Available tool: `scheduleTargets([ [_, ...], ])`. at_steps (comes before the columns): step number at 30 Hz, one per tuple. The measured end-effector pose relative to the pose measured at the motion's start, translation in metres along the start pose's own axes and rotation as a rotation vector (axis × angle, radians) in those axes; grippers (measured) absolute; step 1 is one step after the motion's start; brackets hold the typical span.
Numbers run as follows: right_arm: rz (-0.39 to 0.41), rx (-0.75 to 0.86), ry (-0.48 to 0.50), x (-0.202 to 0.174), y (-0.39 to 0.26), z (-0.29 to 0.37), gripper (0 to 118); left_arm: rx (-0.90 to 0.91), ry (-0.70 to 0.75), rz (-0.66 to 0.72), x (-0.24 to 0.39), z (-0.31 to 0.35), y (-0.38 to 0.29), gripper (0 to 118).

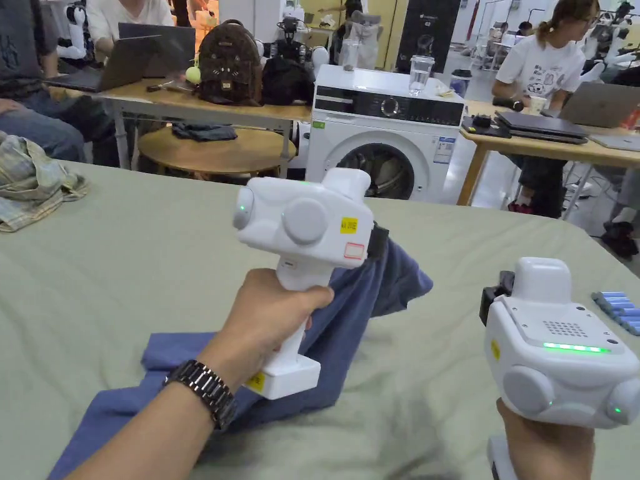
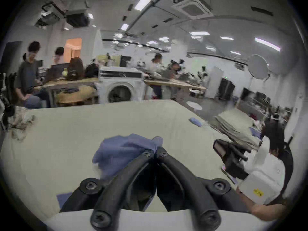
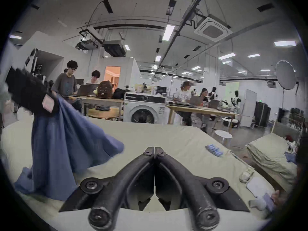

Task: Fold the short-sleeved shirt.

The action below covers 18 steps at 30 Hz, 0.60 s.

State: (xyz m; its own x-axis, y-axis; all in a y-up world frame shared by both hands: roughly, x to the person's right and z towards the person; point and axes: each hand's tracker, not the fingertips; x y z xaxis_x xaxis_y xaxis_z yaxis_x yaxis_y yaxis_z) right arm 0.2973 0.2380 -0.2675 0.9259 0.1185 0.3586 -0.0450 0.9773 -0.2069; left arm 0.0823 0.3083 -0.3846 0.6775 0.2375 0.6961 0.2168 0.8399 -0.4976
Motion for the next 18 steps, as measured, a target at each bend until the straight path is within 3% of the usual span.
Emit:
scheduleTargets([
  [10, -0.014, -0.074, -0.046, 0.03, -0.028, 0.002, 0, -0.209, -0.084, -0.031, 0.04, -0.067, -0.098, 1],
  [11, -0.017, -0.079, -0.042, 0.029, -0.029, 0.002, 0, -0.211, -0.083, -0.027, 0.038, -0.066, -0.099, 11],
  [12, -0.017, -0.082, -0.039, 0.026, -0.03, 0.002, 0, -0.21, -0.08, -0.021, 0.036, -0.062, -0.099, 31],
  [16, -0.015, -0.085, -0.001, 0.012, -0.028, 0.003, 0, -0.088, 0.008, -0.012, 0.022, -0.027, -0.092, 36],
  [18, -0.007, -0.083, 0.017, 0.004, -0.027, 0.005, 0, -0.013, 0.057, -0.007, 0.011, -0.003, -0.092, 48],
])
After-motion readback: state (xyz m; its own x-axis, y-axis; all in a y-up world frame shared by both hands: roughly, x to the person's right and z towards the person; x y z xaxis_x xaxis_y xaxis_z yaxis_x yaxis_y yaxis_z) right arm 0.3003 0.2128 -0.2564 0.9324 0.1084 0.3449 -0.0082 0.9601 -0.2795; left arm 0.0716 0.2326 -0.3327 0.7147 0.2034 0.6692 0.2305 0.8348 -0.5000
